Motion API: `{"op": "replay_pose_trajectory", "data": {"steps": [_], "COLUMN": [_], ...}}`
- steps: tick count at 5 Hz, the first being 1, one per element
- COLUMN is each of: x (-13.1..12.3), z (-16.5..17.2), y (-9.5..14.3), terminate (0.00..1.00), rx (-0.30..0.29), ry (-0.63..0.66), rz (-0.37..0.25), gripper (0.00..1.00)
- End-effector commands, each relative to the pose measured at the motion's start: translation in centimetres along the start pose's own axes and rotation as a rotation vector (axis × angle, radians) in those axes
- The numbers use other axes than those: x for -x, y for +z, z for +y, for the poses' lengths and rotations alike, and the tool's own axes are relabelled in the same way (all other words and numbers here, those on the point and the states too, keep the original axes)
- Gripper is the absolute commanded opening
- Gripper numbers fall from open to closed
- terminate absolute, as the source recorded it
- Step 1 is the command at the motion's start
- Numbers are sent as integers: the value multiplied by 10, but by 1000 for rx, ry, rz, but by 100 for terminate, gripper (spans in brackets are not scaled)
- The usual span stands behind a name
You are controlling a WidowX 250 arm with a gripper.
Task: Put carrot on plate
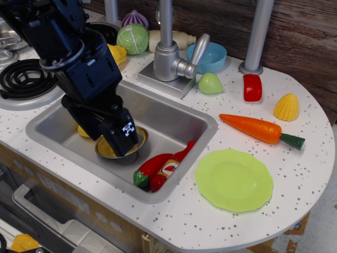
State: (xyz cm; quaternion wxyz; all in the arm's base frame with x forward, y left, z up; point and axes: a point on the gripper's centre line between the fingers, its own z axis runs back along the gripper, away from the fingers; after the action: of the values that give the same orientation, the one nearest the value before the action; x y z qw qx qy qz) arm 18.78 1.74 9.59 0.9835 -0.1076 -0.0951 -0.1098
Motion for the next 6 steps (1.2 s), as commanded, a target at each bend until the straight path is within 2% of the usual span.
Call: {"op": "replay_pose_trajectory", "data": {"steps": [1,2,3,4,5,6], "x": [0,-38,-76,-109,-138,-159], "z": [0,-27,-54,-73,-72,-70], "y": [0,7,3,-2,-12,-17], "terminate": [0,0,0,0,0,0], "rx": [0,-127,-226,-301,-247,-216], "ry": [0,193,337,568,783,941], "rz": [0,2,-22,-101,-136,-148], "gripper": [100,100,100,100,100,100]}}
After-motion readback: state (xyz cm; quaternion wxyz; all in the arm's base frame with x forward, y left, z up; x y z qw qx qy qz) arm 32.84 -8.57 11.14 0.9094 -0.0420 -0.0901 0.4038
